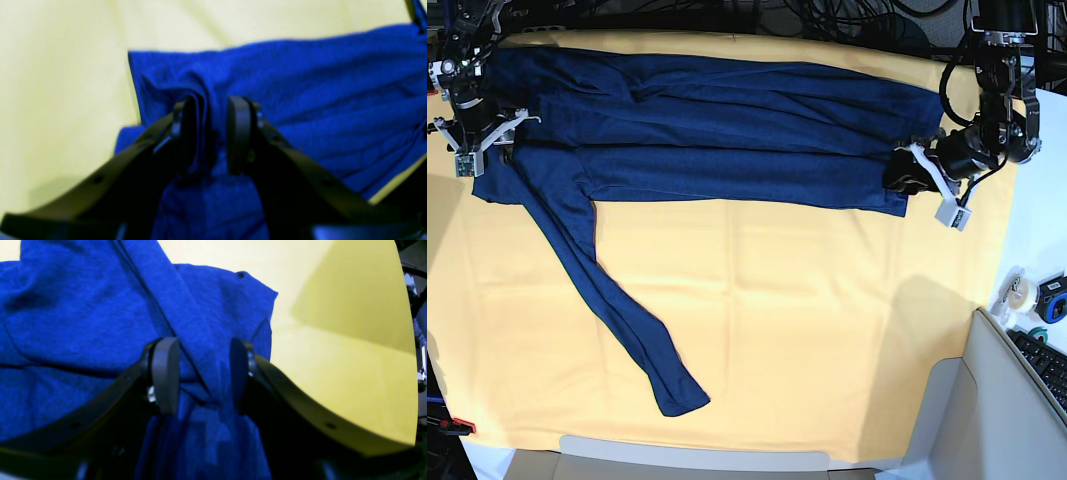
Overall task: Fold the T-shirt properly
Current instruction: 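Release the folded edges and raise both grippers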
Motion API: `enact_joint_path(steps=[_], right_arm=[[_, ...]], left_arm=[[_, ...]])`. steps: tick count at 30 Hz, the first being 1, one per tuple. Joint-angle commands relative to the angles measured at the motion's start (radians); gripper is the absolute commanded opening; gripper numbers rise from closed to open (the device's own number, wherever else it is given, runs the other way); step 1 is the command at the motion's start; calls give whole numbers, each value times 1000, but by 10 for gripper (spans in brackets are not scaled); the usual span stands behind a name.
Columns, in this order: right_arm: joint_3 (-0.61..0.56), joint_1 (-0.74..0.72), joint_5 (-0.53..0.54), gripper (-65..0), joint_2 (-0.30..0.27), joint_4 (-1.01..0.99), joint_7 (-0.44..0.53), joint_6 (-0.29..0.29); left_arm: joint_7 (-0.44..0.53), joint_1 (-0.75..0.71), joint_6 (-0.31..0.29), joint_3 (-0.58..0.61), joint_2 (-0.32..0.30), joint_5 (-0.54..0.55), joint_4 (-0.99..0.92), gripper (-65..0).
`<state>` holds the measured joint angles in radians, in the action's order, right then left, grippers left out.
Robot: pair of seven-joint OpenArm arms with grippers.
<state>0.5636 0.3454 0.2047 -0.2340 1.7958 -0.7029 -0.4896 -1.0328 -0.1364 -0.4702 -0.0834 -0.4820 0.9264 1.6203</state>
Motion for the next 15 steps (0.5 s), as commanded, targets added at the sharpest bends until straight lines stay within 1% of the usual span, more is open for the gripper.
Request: enact_joint_path(steps=[1,6,11,15], right_arm=[[16,-7,3,-398,-20,19,22,7],[86,-19,3,-398,-11,20,22,7],[155,-41,3,-398,-8,20,22,7],[224,-84,3,-398,20,20,22,7]], left_arm=[[4,13,0,-23,-17,12,13,-476],[-25,14,0,-89,-14,12,16,-476],[-39,34,0,-117,-17,12,16,-475],[-39,42,0,-131,-19,13,18,-475]])
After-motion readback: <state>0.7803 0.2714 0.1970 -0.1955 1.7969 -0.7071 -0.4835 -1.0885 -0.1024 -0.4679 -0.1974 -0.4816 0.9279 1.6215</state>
